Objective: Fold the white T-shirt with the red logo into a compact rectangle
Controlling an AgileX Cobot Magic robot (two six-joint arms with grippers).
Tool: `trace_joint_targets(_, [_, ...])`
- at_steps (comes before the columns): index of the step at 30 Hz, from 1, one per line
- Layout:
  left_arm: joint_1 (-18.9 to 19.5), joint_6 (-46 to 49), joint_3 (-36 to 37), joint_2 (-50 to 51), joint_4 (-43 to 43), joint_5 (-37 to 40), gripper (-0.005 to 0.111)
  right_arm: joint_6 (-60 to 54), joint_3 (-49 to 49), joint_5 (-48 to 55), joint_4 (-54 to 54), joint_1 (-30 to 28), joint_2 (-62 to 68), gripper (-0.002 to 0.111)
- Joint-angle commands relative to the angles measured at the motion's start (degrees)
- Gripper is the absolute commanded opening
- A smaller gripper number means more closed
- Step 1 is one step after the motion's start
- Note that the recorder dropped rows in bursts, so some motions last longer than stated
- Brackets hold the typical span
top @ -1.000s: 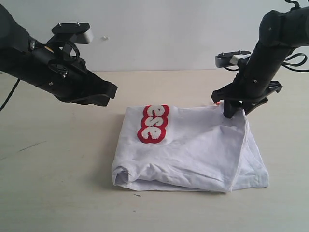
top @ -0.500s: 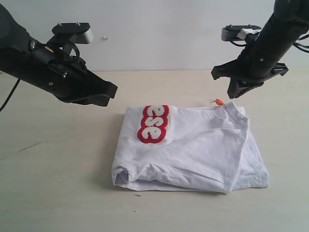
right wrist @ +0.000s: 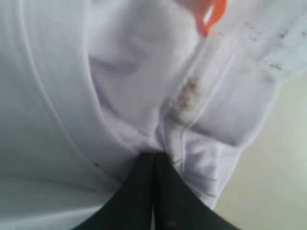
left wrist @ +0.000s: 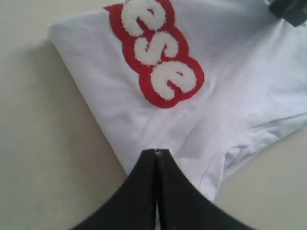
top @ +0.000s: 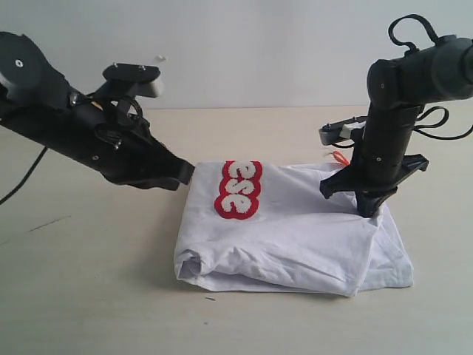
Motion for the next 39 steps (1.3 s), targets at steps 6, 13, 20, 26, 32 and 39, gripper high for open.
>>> trace_joint_targets(6, [-2.00, 2.15, 0.31, 4.58, -1.63, -2.18, 0.000, 0.94, -1.23, -0.50, -1.33, -0.09, 0.47, 0.000])
trace_joint_targets(13, [-2.04, 2.15, 0.19, 5.62, -1.58, -1.36, 0.000, -1.57, -0.78, -9.49, -1.51, -0.36, -6.52, 0.000])
trace_joint_targets(20, [-2.04, 2.23, 0.19, 5.62, -1.58, -1.48, 0.000, 3.95, 0.68, -14.33, -8.44, -0.89, 0.21, 0.000])
trace_joint_targets(26, [-2.04, 2.23, 0.19, 5.62, -1.58, -1.59, 0.000, 3.95, -1.72, -11.47, -7.75, -0.89, -1.03, 0.000])
trace_joint_targets(32, [-2.04, 2.23, 0.19, 5.62, -1.58, -1.59, 0.000, -0.04, -3.35, -10.51, 1.08, -0.75, -7.85, 0.000])
trace_joint_targets(39, [-2.04, 2.33, 0.19, 5.62, -1.58, -1.27, 0.000, -5.23, -2.71, -9.15, 8.17, -0.75, -7.35, 0.000])
